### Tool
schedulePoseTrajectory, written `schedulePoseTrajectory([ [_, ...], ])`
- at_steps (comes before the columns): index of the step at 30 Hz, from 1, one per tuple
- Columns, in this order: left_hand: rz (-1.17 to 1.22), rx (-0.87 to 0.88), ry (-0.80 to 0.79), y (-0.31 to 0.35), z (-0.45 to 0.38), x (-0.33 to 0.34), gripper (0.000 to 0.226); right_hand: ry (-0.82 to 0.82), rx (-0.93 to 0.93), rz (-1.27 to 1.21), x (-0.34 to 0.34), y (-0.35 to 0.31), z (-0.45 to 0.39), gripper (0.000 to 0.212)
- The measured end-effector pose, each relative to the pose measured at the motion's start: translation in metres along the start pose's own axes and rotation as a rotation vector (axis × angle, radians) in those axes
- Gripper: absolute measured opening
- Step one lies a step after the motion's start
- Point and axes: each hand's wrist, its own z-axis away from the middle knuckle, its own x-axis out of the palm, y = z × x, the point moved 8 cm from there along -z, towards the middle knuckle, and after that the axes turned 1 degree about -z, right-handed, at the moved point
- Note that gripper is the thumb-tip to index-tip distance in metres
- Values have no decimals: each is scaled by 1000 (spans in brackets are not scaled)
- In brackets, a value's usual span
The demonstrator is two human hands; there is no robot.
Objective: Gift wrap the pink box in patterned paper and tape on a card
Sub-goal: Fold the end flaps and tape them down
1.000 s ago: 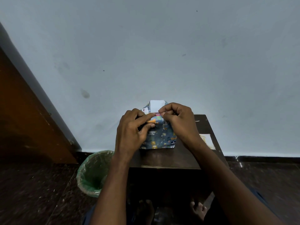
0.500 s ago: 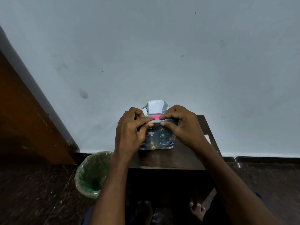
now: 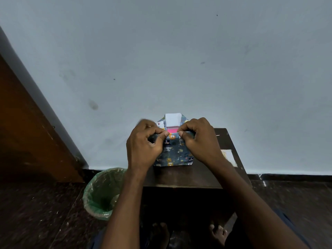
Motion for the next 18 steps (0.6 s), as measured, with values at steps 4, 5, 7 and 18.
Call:
schedulePoseTrajectory([
  [4, 47, -54, 7, -6, -2, 1, 9, -1, 17, 13, 1, -1, -1, 14],
  [5, 63, -76, 3, -8, -3, 1, 10, 11, 14, 14, 1, -2, -1, 13],
  [7, 115, -140, -1, -11, -4, 0, 15, 37, 6, -10, 1, 0, 0, 12],
  [18, 374, -402, -37, -29, -5, -1, 45, 256, -395, 371, 8, -33, 24, 30],
])
